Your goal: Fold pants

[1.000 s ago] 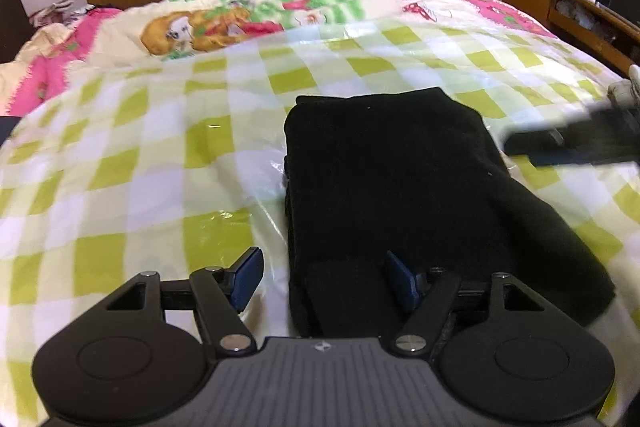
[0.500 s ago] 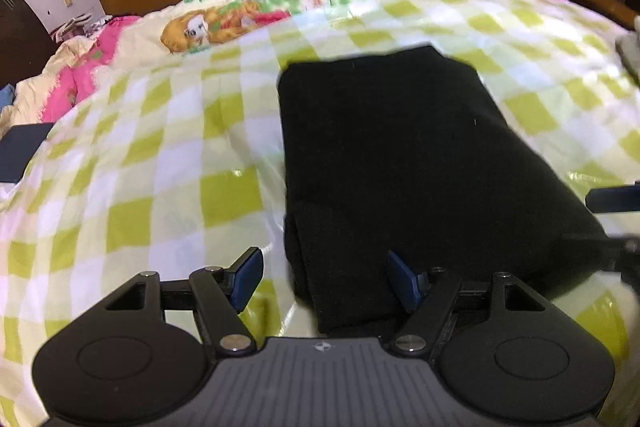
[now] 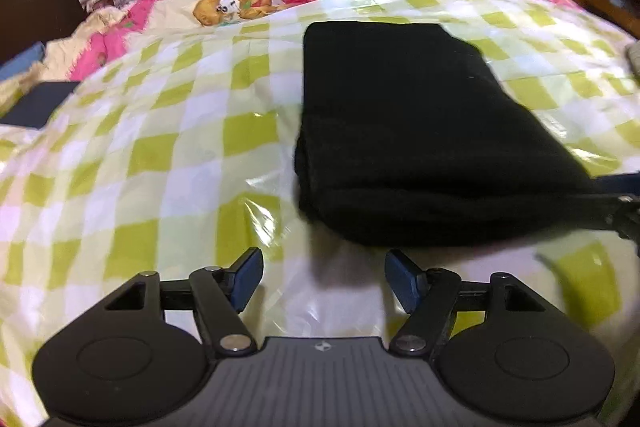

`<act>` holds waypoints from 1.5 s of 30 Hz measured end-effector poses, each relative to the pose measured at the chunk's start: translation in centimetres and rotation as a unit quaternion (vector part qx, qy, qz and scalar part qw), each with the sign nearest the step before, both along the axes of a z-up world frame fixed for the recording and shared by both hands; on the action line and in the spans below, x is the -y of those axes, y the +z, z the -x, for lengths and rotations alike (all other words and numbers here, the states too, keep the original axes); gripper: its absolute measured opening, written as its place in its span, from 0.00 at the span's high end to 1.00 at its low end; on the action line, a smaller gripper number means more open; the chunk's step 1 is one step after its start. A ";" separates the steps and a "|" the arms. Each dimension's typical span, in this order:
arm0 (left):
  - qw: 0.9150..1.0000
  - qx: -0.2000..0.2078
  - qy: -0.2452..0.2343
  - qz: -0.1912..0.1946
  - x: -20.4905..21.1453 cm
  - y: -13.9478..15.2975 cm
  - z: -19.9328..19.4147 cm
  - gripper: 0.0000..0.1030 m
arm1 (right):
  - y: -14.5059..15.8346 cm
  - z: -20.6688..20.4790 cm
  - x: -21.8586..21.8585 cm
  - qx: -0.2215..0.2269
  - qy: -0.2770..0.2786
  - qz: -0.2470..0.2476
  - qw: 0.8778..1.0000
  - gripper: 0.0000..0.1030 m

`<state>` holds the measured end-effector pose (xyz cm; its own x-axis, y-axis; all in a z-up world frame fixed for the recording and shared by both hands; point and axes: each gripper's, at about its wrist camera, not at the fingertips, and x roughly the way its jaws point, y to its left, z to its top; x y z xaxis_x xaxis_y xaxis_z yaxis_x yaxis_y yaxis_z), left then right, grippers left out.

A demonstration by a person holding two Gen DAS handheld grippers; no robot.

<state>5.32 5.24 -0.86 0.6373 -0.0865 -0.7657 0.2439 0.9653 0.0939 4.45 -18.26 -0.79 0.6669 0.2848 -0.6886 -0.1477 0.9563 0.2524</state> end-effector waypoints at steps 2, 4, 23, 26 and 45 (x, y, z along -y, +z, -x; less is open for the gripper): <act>1.000 0.005 0.003 0.005 -0.1 0.2 0.7 0.21 | 0.1 0.6 0.0 0.003 0.001 -0.001 1.000 0.27; 1.000 0.012 0.010 0.025 -0.3 0.4 1.3 0.21 | -0.2 1.1 -0.1 0.003 0.002 0.002 1.000 0.27; 0.997 0.039 0.043 0.057 2.5 1.0 4.7 0.12 | -0.1 3.9 -1.2 0.021 -0.011 -0.020 1.000 0.27; 0.997 0.044 0.045 0.047 2.6 0.9 5.1 0.10 | -0.2 4.1 -1.0 0.017 -0.015 -0.020 1.000 0.27; 0.997 0.047 0.052 0.032 2.9 0.7 5.6 0.01 | -0.6 4.4 -0.9 0.005 -0.018 -0.021 1.000 0.27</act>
